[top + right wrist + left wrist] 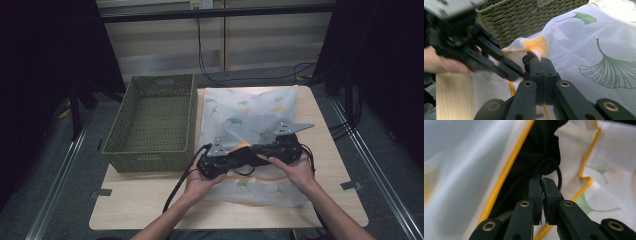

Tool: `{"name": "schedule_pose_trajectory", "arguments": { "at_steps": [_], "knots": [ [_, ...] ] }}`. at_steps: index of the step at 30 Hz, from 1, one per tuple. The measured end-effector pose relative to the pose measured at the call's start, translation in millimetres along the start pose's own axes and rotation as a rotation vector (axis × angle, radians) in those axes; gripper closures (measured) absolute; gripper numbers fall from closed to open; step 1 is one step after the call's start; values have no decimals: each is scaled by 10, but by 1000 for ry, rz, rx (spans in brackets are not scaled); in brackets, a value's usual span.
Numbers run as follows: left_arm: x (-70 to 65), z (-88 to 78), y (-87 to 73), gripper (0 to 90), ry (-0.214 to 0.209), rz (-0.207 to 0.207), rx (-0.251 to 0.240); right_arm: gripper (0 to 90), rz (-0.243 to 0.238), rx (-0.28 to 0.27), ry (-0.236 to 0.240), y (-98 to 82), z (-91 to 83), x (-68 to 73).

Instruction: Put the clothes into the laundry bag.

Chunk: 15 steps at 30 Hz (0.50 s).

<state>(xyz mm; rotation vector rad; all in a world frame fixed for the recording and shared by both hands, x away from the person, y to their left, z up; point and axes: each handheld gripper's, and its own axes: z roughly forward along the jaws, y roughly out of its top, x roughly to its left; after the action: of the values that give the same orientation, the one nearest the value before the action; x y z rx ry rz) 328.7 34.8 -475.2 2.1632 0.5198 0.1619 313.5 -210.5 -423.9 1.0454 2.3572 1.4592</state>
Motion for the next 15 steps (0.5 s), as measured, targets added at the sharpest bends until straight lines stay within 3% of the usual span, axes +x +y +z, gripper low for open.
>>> {"name": "schedule_pose_trajectory", "arguments": {
  "at_steps": [2,3,5,6,9,12,15],
  "knots": [
    [-17,75,1,854,19,-5,-4,900,1,0,1,1,1,3],
    [-14,125,-2,852,2,-9,-1,900,0,0,1,0,2,5],
    [-16,204,-22,853,22,10,32,900,-2,1,2,-2,3,2],
    [-7,238,-38,855,8,10,32,900,1,1,1,-1,3,1],
    [-9,282,-40,854,17,22,57,900,0,2,2,-3,4,1],
    [22,298,-24,848,26,30,37,900,2,6,1,-8,8,0],
    [80,337,20,848,68,-16,4,900,4,12,3,-15,22,4]
  ]
}}
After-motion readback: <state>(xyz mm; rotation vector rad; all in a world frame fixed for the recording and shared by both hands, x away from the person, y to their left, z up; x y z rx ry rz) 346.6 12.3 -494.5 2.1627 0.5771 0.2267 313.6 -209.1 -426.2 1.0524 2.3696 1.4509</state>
